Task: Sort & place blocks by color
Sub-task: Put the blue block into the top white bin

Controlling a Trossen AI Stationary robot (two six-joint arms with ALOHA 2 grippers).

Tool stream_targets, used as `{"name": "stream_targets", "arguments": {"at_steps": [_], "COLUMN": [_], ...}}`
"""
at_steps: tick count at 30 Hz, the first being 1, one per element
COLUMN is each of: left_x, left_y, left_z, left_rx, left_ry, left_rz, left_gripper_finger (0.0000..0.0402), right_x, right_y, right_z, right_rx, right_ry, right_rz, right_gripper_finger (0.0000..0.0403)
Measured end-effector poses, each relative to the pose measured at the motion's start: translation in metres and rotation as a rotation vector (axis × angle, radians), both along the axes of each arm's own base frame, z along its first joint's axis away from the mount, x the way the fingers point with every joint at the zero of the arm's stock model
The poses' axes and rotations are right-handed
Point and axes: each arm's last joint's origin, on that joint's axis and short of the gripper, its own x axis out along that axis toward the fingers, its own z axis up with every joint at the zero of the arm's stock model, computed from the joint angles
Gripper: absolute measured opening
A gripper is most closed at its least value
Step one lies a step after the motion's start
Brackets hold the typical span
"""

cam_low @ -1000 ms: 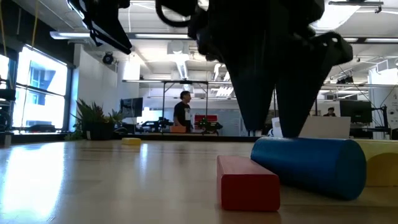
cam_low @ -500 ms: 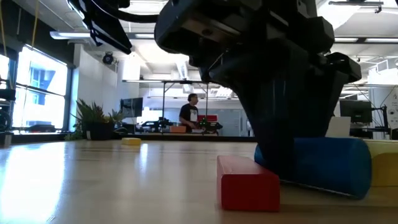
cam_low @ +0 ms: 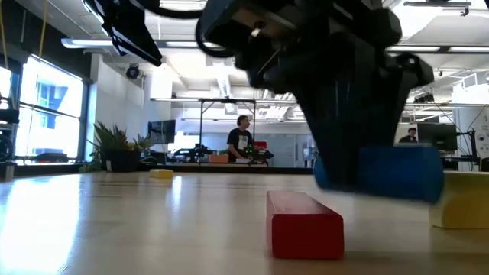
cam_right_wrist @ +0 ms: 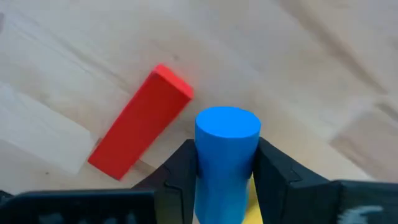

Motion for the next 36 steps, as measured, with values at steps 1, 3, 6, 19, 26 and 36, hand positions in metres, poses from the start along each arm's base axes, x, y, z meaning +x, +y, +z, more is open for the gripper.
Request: {"name": "stream_targets", "arguments": {"at_steps": [1, 3, 6, 19, 26, 36], "left_x": [0.0, 0.0, 0.0, 0.0, -0.002, -0.006], "left_y": [0.0, 0.0, 0.0, 0.001, 0.01, 0.029], "left_z": [0.0, 0.0, 0.0, 0.0, 0.0, 0.0], "left_rx": [0.0, 0.0, 0.0, 0.011, 0.012, 0.026], "left_ry": [-0.001, -0.001, -0.001, -0.001, -0.003, 0.013], "left_rz": [0.0, 0.0, 0.0, 0.0, 0.052, 0.134], "left_gripper_finger": [0.0129, 0.0129, 0.0129, 0.0129, 0.0129, 0.0129], "right_x": [-0.001, -0.003, -0.008, -0.024, -0.028, -0.038], "right_y": [-0.002, -0.008, -0.02, -0.099, -0.156, -0.253], "right_z": [0.005, 0.014, 0.03, 0.088, 0.108, 0.119], "right_rx": [-0.008, -0.036, -0.097, -0.392, -0.501, -0.544], "right_ry": [0.002, -0.005, -0.015, 0.006, 0.035, 0.149], "right_rz": [-0.003, -0.012, -0.032, -0.085, -0.027, 0.071], "right_gripper_finger": [0.0095, 0.0095, 0.0095, 0.0095, 0.0095, 0.0095]}}
